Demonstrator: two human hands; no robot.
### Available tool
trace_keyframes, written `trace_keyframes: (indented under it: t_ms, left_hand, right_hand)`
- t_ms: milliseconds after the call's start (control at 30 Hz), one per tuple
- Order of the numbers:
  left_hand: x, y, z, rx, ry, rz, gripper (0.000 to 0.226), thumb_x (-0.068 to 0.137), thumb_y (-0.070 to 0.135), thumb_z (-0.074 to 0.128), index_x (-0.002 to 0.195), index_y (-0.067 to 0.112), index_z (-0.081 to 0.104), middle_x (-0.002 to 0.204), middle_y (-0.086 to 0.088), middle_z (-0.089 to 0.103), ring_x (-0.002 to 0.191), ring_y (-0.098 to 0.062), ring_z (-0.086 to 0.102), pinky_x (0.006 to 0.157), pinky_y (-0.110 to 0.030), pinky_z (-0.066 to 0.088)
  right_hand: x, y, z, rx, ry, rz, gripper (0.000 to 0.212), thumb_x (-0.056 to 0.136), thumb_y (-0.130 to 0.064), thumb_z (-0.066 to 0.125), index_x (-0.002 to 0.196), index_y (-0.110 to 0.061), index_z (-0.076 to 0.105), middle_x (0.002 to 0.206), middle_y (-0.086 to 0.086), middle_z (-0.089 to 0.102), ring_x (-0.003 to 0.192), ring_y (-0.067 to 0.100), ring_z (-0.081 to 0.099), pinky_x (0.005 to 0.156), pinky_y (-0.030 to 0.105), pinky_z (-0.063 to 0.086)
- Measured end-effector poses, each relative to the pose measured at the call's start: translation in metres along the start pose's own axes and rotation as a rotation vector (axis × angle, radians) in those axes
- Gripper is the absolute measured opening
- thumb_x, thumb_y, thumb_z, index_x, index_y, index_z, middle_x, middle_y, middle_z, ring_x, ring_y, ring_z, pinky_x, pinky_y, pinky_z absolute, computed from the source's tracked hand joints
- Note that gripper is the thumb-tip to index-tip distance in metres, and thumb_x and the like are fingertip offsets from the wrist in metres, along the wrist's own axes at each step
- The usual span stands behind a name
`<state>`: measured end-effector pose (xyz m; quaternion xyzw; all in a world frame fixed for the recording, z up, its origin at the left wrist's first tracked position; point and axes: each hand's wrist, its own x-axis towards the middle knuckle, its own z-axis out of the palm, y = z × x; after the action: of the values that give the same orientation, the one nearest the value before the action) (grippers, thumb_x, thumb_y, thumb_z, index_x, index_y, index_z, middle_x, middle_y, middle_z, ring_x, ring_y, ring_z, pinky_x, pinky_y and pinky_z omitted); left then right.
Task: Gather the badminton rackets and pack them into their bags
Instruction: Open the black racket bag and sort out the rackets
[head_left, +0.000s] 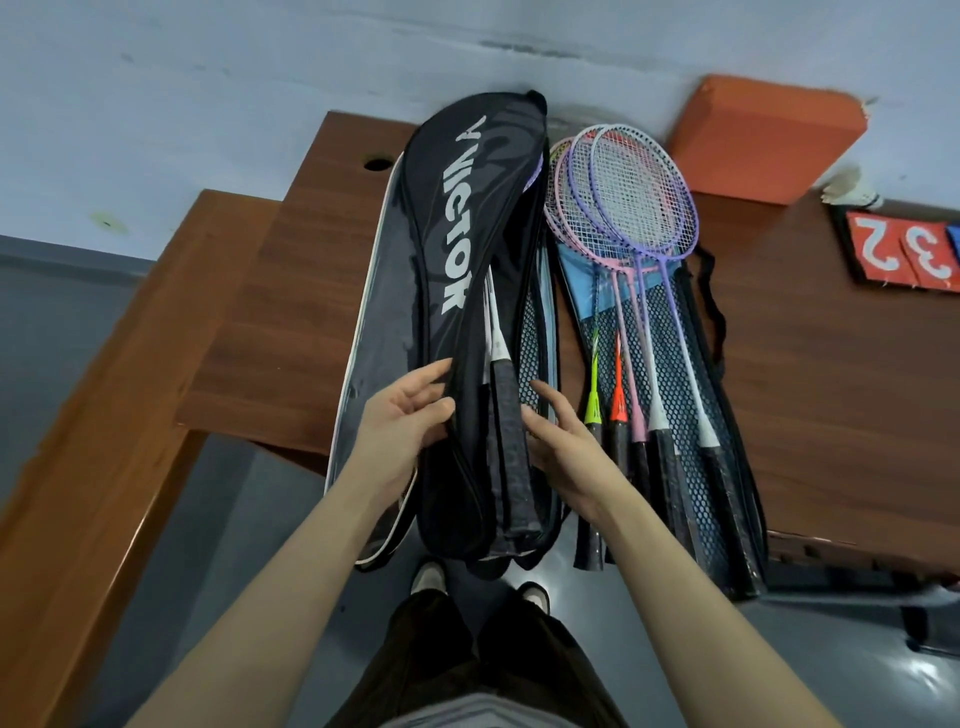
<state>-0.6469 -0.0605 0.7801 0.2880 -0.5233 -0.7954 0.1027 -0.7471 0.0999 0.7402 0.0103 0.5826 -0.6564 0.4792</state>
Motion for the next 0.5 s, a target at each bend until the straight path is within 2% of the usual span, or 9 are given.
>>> trace_keyframes:
  t_ms: [67,133,233,300,400,500]
  left_hand:
    - [-0.002,0.002,-0.002,-0.030,-0.001,-0.001,0.041,0.086,-0.012,0.048,0.120,0.010,0.055,0.092,-0.001,0.073,0.084,-0.011,0.068,0.067,-0.020,0.053]
    - [-0.004,0.005,-0.002,-0.030,0.016,0.000,0.040,0.086,-0.011,0.049,0.120,0.009,0.057,0.091,-0.002,0.073,0.083,-0.011,0.068,0.067,-0.020,0.053]
    - [-0.005,0.007,-0.001,0.065,0.078,0.022,0.040,0.085,-0.009,0.053,0.118,0.013,0.060,0.087,-0.001,0.072,0.076,-0.010,0.066,0.065,-0.020,0.053]
    - [-0.006,0.008,0.001,0.111,0.103,0.041,0.038,0.085,-0.008,0.055,0.111,0.019,0.063,0.083,0.002,0.072,0.074,-0.010,0.065,0.068,-0.022,0.054]
    - [-0.006,0.009,0.008,0.106,0.143,0.050,0.031,0.085,-0.005,0.057,0.096,0.022,0.069,0.078,0.006,0.070,0.073,-0.009,0.061,0.069,-0.024,0.050]
    - [-0.005,0.009,0.019,0.141,0.157,0.073,0.027,0.085,-0.001,0.057,0.089,0.021,0.072,0.078,0.006,0.071,0.076,-0.010,0.062,0.072,-0.025,0.049]
  right_hand:
    - [-0.001,-0.001,0.003,0.172,-0.045,0.079,0.062,0.083,-0.027,0.065,0.136,-0.007,0.042,0.112,0.012,0.062,0.093,0.025,0.061,0.083,0.035,0.053]
    - [-0.005,-0.005,0.005,0.218,-0.099,0.093,0.062,0.084,-0.030,0.063,0.134,0.000,0.044,0.114,0.019,0.057,0.088,0.026,0.062,0.079,0.037,0.053]
    - [-0.014,-0.012,0.004,0.203,-0.195,0.042,0.059,0.083,-0.040,0.063,0.135,-0.016,0.046,0.112,0.018,0.057,0.088,0.026,0.060,0.083,0.040,0.051]
    - [-0.021,-0.014,0.001,0.168,-0.258,0.009,0.066,0.076,-0.038,0.073,0.134,-0.025,0.046,0.110,0.012,0.062,0.091,0.024,0.061,0.081,0.040,0.052]
    - [-0.035,-0.011,0.000,0.172,-0.318,-0.009,0.079,0.068,-0.027,0.081,0.135,-0.024,0.042,0.113,0.012,0.064,0.098,0.025,0.064,0.080,0.037,0.055]
    - [-0.042,-0.010,0.001,0.183,-0.260,-0.068,0.079,0.067,-0.026,0.082,0.135,-0.018,0.041,0.109,0.012,0.066,0.095,0.024,0.065,0.077,0.035,0.055]
